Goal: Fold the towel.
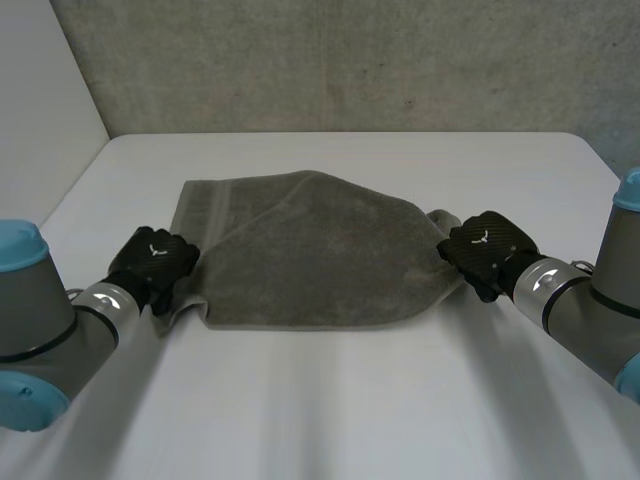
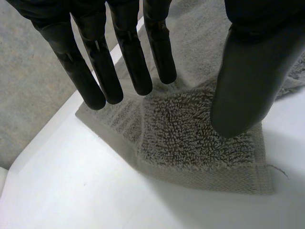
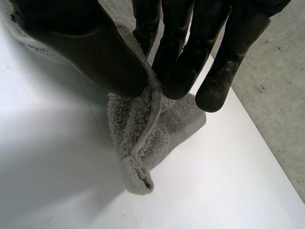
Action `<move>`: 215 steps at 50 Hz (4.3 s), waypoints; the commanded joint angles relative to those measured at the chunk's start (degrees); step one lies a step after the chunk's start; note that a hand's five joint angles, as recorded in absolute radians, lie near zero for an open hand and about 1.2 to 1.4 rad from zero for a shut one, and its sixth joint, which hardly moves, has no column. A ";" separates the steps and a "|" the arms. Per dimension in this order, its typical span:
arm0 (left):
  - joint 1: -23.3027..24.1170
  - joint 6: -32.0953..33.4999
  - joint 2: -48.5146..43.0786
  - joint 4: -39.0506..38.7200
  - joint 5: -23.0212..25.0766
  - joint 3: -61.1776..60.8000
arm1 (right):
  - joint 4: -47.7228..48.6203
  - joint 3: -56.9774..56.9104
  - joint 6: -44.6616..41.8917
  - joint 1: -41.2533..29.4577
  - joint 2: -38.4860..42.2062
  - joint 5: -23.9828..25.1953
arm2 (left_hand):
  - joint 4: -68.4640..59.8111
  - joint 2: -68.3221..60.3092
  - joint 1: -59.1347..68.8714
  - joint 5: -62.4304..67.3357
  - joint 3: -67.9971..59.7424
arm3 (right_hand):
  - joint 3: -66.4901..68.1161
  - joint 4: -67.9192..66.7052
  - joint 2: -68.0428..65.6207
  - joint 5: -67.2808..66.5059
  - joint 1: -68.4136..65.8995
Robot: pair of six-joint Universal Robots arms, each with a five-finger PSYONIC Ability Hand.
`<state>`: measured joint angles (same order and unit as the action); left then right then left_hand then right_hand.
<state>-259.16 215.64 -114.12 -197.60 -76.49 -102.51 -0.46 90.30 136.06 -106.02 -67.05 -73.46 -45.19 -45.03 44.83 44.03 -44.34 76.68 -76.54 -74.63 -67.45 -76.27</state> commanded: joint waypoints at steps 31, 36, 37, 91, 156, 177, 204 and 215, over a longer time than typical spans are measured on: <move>4.45 5.39 -2.50 -7.00 -1.64 -2.08 | 1.69 1.72 -0.09 0.02 0.26 0.07 | 11.27 11.11 -10.91 -20.11 10.42 | 3.32 -3.46 -5.37 -2.55 -3.73; 4.45 7.33 -4.35 -9.03 -4.90 -0.85 | 1.86 1.81 -0.09 0.11 0.17 -0.02 | 5.37 5.21 -5.01 -14.21 4.52 | 3.32 -3.46 -5.37 -2.55 -3.73; 4.45 7.42 -4.88 -9.46 -5.94 -0.24 | 2.12 1.72 -0.09 0.19 0.17 -0.02 | 3.54 3.38 -3.18 -12.38 2.69 | 3.32 -3.46 -5.37 -2.55 -3.73; 2.26 -9.45 -19.73 41.60 -9.03 73.51 | -25.65 -67.62 -10.20 -3.41 22.84 -14.69 | -34.81 -34.97 35.17 25.97 -35.66 | 3.32 -3.46 -5.37 -2.55 -3.73; -11.61 -3.65 29.89 -5.07 7.93 -17.27 | -10.34 6.38 -8.79 6.24 -25.47 -5.74 | -34.81 -34.97 35.17 25.97 -35.66 | 3.32 -3.46 -5.37 -2.55 -3.73; -7.95 -3.30 18.45 -2.17 11.38 -9.66 | -14.93 -0.64 -8.97 10.31 -12.59 1.48 | -34.81 -34.97 35.17 25.97 -35.66 | 3.32 -3.46 -5.37 -2.55 -3.73; 0.85 2.85 -13.93 0.11 -7.71 24.81 | -11.50 -31.15 -2.11 1.43 18.63 -11.53 | -34.81 -34.97 35.17 25.97 -35.66 | 3.32 -3.46 -5.37 -2.55 -3.73; 3.14 6.28 -19.30 0.47 -8.76 31.49 | -7.89 -37.21 -1.85 -0.95 24.69 -15.05 | -34.81 -34.97 35.17 25.97 -35.66 | 3.32 -3.46 -5.37 -2.55 -3.73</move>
<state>-257.05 219.40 -130.61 -197.36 -84.97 -74.08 -11.19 55.58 134.25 -105.67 -44.95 -86.10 -87.06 -87.08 84.31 87.16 -89.04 76.66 -76.55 -74.56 -67.45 -77.14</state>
